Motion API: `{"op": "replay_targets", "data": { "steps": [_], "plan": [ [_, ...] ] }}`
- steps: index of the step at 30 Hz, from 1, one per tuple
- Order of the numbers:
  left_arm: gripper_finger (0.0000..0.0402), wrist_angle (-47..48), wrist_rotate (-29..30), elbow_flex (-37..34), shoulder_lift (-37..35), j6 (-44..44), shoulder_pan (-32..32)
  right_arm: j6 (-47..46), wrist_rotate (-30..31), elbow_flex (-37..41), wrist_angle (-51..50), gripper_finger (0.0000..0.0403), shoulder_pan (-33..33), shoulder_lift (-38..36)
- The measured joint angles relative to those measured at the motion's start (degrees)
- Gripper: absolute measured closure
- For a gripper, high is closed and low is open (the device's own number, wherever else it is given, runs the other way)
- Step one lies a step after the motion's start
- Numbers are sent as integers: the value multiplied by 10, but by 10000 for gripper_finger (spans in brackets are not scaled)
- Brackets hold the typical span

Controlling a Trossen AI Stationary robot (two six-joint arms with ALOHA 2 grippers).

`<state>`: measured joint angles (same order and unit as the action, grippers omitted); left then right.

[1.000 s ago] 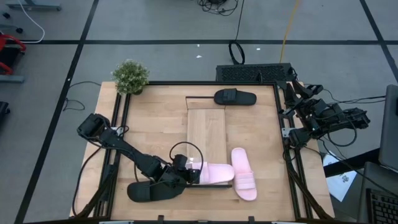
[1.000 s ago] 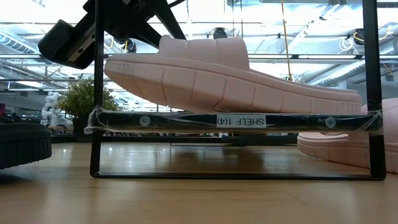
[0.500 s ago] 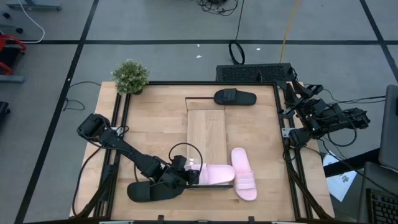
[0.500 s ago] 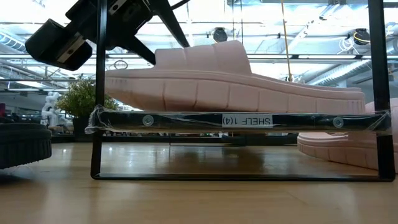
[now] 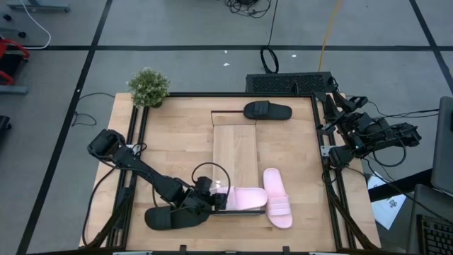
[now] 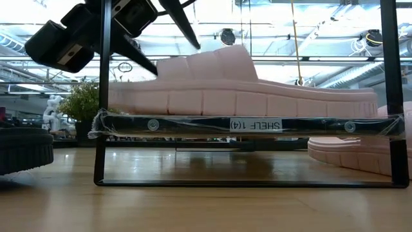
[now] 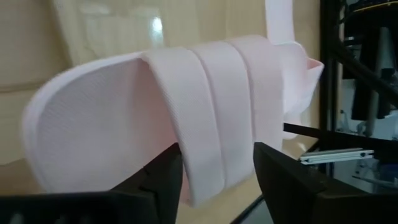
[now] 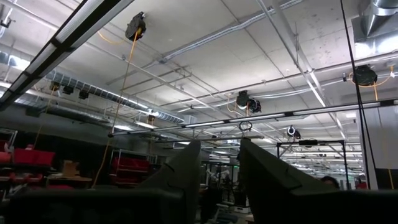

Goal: Pick and place slides into the shelf
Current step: Put the top pink slipper on the shelf, then put the pink slipper on the shelf

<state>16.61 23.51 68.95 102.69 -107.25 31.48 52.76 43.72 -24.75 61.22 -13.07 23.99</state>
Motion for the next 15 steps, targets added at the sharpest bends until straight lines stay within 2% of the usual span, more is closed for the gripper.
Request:
{"op": "replay_targets", "data": {
  "steps": [4,10,15],
  "plan": [
    [193,10,0,0,0,0,0,6,7,0,0,303,0,0],
    [176,20,14,0,0,0,0,19,68,0,-3,303,0,0],
    [172,44,29,0,-19,0,-1,24,92,0,-7,303,0,0]
  ]
}}
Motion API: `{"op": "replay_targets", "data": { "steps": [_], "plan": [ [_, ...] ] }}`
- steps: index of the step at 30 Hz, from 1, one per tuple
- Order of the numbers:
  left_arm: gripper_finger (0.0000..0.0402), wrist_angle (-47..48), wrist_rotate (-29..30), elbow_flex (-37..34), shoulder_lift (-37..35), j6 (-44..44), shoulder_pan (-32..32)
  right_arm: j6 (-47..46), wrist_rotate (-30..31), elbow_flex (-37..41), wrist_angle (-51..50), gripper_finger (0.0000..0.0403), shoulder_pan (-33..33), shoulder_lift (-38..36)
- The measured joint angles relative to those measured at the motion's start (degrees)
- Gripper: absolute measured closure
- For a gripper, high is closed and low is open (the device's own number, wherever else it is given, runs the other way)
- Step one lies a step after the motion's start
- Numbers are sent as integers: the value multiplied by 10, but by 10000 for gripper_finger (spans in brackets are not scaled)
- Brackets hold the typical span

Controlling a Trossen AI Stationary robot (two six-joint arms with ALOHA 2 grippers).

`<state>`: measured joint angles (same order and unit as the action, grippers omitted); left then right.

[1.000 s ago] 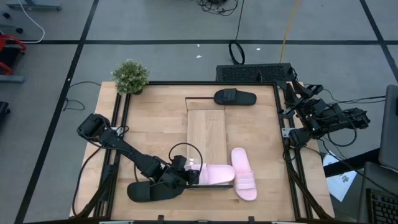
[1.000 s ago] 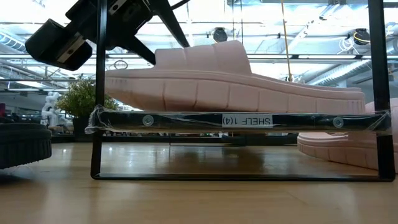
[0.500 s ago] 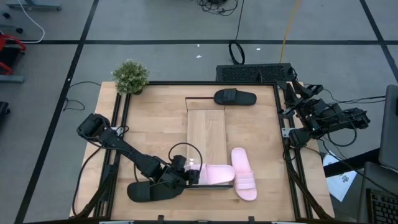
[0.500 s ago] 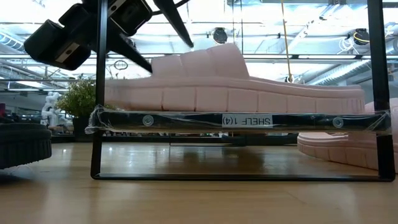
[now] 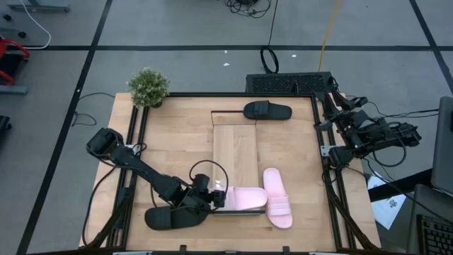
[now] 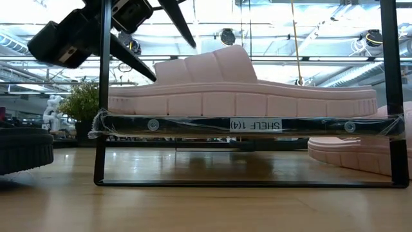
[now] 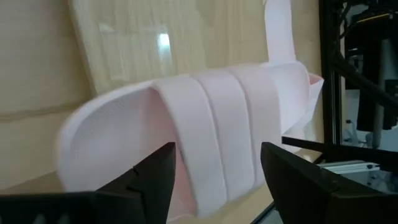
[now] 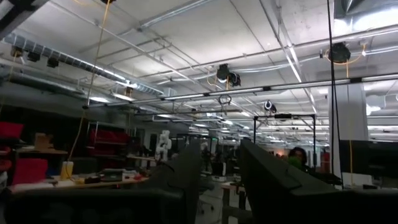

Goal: Pick and place slides into the shelf
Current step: Put the pink slipper on the shelf

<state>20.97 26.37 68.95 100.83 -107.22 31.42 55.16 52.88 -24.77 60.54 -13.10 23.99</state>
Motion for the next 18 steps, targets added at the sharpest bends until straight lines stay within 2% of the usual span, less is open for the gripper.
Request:
{"op": "replay_targets", "data": {
  "steps": [4,7,15,18],
  "plan": [
    [171,50,16,0,-32,1,0,-8,28,0,-23,303,0,0],
    [171,94,40,0,-62,5,0,-49,48,0,-80,303,-6,0],
    [171,143,68,0,-112,35,-16,-280,53,0,-351,303,-85,0],
    [171,154,67,0,-118,54,-27,-377,4,0,-398,303,-114,0]
  ]
}}
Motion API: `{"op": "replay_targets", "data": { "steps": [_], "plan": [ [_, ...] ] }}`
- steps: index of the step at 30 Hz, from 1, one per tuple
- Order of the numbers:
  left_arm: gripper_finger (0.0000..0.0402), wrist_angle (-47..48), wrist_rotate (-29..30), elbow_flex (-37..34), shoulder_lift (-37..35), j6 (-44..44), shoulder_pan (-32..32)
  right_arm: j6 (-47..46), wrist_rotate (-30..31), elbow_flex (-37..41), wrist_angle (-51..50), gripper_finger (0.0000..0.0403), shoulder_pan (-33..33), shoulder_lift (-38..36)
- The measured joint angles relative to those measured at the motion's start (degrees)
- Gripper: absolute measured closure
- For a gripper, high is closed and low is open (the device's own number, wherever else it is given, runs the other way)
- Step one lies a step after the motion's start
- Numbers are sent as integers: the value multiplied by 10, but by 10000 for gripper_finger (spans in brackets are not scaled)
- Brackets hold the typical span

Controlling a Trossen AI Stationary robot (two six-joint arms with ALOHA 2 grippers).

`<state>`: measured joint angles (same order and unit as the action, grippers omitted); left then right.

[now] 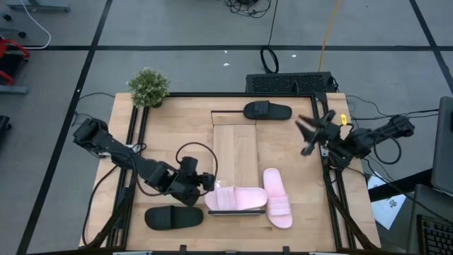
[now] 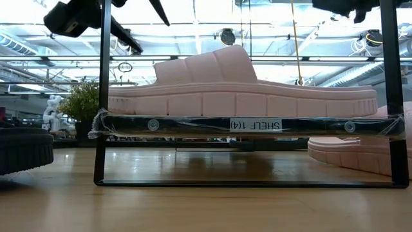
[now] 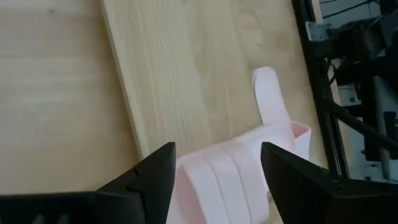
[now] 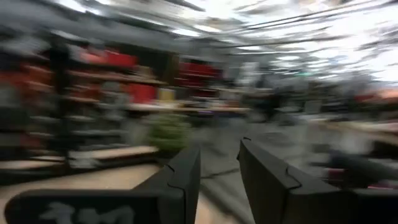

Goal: Pick and place slides into the shelf
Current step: Put the pink slipper on the shelf

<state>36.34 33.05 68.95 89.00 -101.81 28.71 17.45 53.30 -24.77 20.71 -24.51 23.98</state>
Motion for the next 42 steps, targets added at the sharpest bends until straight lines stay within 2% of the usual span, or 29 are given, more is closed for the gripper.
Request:
{"op": "replay_targets", "data": {
  "steps": [4,11,15,26,34,42],
  "plan": [
    [171,6,-9,0,-3,24,-14,-130,-140,0,-56,303,-21,0],
    [172,9,-29,0,-6,59,-32,-380,-333,0,-247,303,-21,0],
    [172,8,-46,0,-7,62,-31,-466,-450,0,-320,303,-21,0],
    [172,2,-51,0,-7,53,-30,-458,-644,0,-348,303,-21,34],
    [172,-2,-51,0,-7,42,-30,-453,-671,0,-358,293,-8,104],
    [172,-6,-51,0,-7,41,-30,-448,-745,0,-356,241,22,148]
  ]
}}
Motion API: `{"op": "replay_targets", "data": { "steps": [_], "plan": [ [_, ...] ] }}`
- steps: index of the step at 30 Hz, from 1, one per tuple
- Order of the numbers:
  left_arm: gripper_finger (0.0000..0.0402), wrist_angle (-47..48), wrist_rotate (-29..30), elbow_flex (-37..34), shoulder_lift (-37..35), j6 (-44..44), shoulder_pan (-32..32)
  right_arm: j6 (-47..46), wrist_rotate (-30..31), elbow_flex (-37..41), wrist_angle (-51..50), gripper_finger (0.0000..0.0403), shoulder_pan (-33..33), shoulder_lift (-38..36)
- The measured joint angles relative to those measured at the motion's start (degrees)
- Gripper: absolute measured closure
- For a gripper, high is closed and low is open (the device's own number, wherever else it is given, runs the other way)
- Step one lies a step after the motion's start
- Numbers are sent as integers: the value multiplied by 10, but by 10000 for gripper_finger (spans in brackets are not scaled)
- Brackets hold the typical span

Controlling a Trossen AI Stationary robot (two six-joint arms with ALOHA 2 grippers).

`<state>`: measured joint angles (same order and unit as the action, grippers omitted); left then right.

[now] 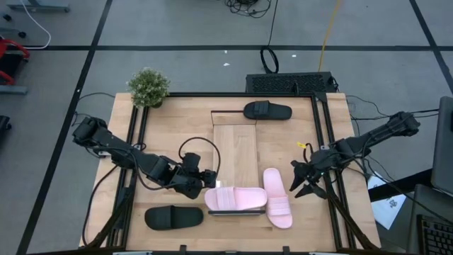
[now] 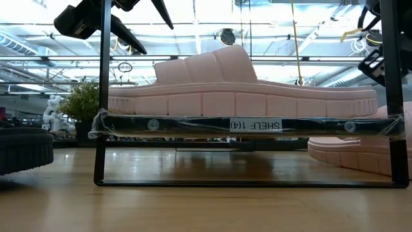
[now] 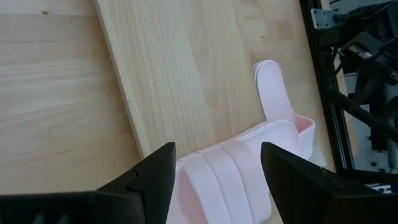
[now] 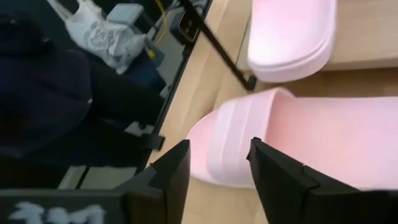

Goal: Pick and place slides into the shelf
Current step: Put the pink slipper on the shelf

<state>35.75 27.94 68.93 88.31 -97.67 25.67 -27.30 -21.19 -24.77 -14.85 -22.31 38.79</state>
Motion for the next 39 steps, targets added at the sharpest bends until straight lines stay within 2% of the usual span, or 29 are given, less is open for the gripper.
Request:
{"op": "replay_targets", "data": {
  "steps": [7,23,39],
  "plan": [
    [172,0,-6,0,0,-1,0,21,-46,0,1,219,17,49],
    [172,0,-24,0,0,1,0,90,-122,0,65,217,80,181],
    [172,2,-27,0,0,13,0,116,-121,0,107,217,81,259]
  ]
}}
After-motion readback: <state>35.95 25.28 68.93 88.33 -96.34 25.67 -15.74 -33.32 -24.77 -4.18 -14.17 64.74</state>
